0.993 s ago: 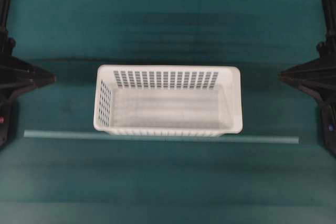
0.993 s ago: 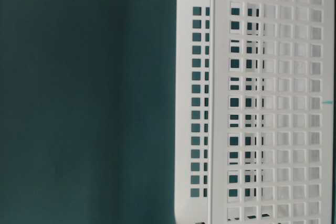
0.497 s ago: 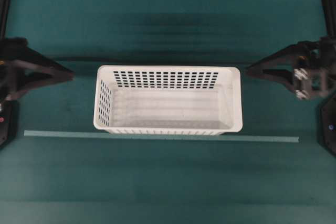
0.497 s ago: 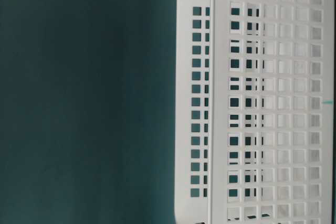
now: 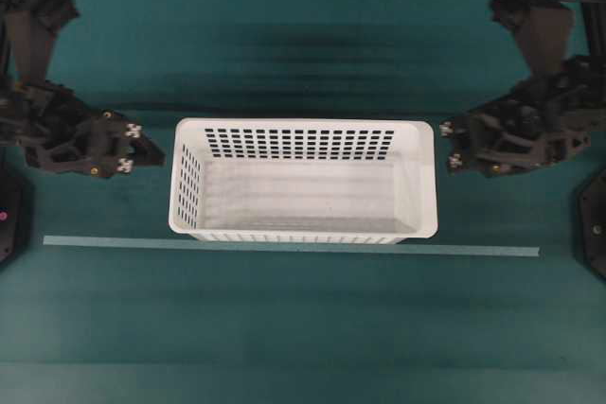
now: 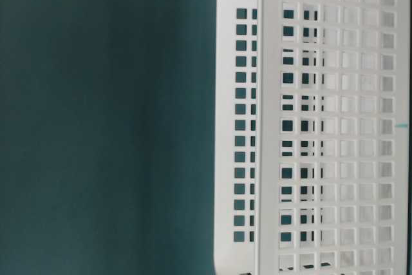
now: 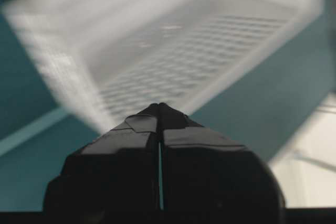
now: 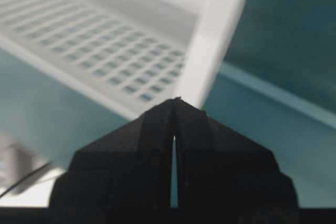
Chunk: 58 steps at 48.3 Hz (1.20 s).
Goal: Lift the white basket with both hands.
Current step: 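Move both grippers inward toward the left and right basket rims, then lower both grippers onto the basket's side rims and close them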
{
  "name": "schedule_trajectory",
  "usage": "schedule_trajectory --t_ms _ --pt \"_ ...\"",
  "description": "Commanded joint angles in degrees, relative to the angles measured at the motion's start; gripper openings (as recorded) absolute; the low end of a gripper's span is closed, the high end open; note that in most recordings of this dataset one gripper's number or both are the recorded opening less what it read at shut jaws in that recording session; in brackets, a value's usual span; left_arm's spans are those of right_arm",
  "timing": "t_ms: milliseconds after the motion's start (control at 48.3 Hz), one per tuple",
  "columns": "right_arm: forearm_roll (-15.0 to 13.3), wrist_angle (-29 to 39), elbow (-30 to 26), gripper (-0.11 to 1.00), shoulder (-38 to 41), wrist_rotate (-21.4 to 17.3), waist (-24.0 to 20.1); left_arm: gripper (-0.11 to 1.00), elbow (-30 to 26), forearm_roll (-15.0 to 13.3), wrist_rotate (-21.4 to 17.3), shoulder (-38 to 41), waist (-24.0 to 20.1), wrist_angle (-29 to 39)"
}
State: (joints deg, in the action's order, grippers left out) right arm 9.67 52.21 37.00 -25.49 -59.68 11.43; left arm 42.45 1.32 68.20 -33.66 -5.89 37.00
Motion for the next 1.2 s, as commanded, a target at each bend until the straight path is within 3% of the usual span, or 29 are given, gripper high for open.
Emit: schedule_trajectory --t_ms 0,124,228,310,621,724,786,911,1014,1097,1180 --pt "-2.3 4.1 -3.3 -0.01 3.9 -0.8 -0.3 -0.04 -1.8 0.4 0.3 2.2 -0.5 3.9" --pt "-4.5 9.5 -5.7 -0.01 7.3 -0.1 -0.3 -0.04 -2.2 0.3 0.4 3.8 -0.4 5.0" --pt "-6.5 8.9 -6.0 -0.01 8.5 2.4 -1.5 -0.04 -2.8 0.3 0.3 4.5 -0.1 4.9" --pt "-6.5 7.7 -5.3 -0.01 8.5 3.3 -1.8 -0.04 -2.9 0.3 0.3 4.7 0.2 5.0" --pt "-6.4 6.3 -4.7 0.06 8.3 -1.4 -1.8 0.0 -2.4 0.3 0.3 4.4 0.3 5.0" --pt "-6.3 5.0 -4.0 0.19 8.3 -3.0 -1.8 0.1 -2.3 0.3 0.3 4.7 0.3 4.9" --pt "-6.3 3.9 -3.3 0.33 8.5 -3.9 -1.8 0.21 -2.2 0.3 0.4 4.8 0.3 5.0" --pt "-6.2 1.8 -1.9 0.65 9.1 -6.9 -1.8 0.56 -2.4 0.3 1.0 5.9 0.3 5.0" --pt "-6.2 1.0 -1.4 0.88 9.7 -9.8 -1.8 0.85 -2.2 0.3 3.8 7.1 0.2 4.9" --pt "-6.3 0.5 -1.3 0.93 10.3 -11.9 -1.7 0.98 -1.6 0.3 6.6 8.3 0.2 4.2" --pt "-6.3 -0.2 -1.6 0.91 11.6 -14.2 -1.5 0.97 -1.0 0.3 9.0 9.6 0.2 3.3"
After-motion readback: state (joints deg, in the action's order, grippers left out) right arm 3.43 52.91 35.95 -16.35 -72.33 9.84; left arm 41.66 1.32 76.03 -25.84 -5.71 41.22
